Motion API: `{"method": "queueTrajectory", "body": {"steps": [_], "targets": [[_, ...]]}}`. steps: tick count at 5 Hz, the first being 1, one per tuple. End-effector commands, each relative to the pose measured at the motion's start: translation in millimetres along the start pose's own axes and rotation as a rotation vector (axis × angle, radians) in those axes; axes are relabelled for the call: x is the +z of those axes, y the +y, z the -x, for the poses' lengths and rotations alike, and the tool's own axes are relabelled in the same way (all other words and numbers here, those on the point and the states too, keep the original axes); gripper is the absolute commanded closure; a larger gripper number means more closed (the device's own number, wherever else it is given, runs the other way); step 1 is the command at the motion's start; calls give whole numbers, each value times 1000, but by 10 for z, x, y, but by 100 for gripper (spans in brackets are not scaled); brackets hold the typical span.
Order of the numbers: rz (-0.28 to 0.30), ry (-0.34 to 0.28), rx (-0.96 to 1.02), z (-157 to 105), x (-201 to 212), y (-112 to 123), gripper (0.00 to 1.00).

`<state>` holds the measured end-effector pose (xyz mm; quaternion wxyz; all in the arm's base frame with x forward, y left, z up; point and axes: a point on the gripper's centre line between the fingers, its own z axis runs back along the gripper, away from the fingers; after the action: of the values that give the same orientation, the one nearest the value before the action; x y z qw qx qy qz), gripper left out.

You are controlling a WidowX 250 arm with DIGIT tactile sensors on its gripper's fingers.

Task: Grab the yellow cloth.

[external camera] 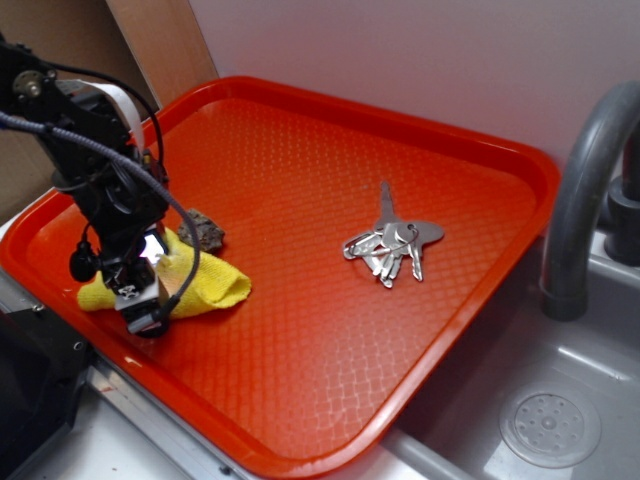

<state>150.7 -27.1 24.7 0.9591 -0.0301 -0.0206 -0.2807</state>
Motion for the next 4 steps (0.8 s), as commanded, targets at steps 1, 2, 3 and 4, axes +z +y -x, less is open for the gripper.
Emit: {"method": "queueTrajectory", "body": {"steps": [1,2,3,4], "targets": [[-20,-49,-61,-18,126,-57,0],[-60,-25,-57,-13,40,-37,0],[-57,-21,-42,-2,-2,30,0],[-83,0,-8,15,-46,105,0]]}}
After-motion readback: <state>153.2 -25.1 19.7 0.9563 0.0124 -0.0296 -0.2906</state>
